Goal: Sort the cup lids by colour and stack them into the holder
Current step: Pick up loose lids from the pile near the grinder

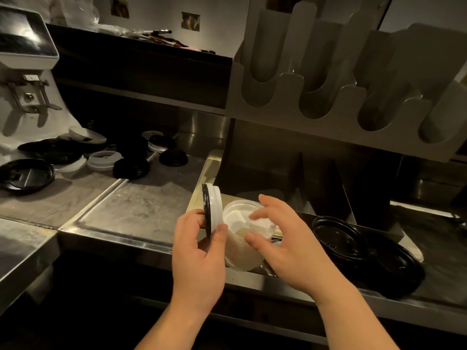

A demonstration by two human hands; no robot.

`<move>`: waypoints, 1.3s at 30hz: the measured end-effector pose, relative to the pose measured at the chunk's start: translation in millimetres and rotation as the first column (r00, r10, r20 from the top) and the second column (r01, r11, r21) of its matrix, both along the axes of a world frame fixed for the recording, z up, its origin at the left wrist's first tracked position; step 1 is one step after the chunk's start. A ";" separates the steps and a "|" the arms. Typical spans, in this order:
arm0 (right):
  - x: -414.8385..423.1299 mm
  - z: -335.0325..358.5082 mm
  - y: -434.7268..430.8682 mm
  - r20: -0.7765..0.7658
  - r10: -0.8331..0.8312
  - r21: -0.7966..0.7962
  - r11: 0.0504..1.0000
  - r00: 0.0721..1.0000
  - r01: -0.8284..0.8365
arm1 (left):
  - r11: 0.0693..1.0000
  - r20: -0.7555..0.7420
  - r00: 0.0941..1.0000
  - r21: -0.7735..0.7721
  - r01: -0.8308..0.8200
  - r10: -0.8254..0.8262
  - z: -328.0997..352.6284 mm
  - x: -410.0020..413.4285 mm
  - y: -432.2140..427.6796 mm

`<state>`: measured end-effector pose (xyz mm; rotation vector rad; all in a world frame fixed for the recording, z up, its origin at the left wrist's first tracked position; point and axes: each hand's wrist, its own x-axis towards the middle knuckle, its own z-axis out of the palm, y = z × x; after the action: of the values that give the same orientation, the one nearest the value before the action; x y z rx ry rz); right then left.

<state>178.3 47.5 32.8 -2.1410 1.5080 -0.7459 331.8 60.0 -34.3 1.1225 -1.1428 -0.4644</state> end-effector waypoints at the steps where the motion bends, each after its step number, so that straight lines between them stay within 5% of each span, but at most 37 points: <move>1: 3.2 -0.4 -0.6 0.007 -0.007 0.017 1.000 1.000 0.006 | 1.000 0.006 1.000 0.000 -0.006 0.006 -0.1 -1.5 0.5; 8: 4.2 -3.9 0.4 0.041 -0.023 0.050 0.999 0.999 0.021 | 0.998 -0.067 0.997 0.035 0.049 -0.046 8.7 3.5 4.9; 12: -0.5 11.7 5.9 0.191 -0.018 -0.076 0.997 0.981 0.033 | 0.986 -0.189 0.969 0.028 0.165 -0.156 29.9 17.8 13.6; 17: 19.3 35.2 6.5 0.494 0.206 -0.058 0.977 0.845 -0.204 | 0.943 -0.121 0.936 -0.085 0.322 -0.330 48.8 27.4 20.2; 23: 13.8 23.1 7.7 0.670 0.267 -0.182 0.964 0.693 -0.195 | 0.979 -0.292 0.940 -0.150 0.139 -0.178 54.0 22.3 24.3; 27: -1.0 0.2 8.4 0.561 0.337 -0.359 0.922 0.756 -0.145 | 0.995 -0.320 0.942 -0.051 0.086 -0.098 50.4 22.1 24.6; 32: -13.6 -14.5 2.5 0.244 0.104 -0.561 0.826 0.964 0.053 | 0.994 -0.181 0.983 0.103 0.040 -0.020 33.4 12.7 16.3; 39: -13.6 -22.3 -2.2 0.084 0.021 -0.678 0.734 0.996 0.042 | 0.985 -0.110 0.993 0.171 -0.015 0.034 22.9 -0.1 10.5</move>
<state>164.7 45.4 10.4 -2.5475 1.3171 -1.5771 331.7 70.5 -11.4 1.2411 -1.0040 -0.6079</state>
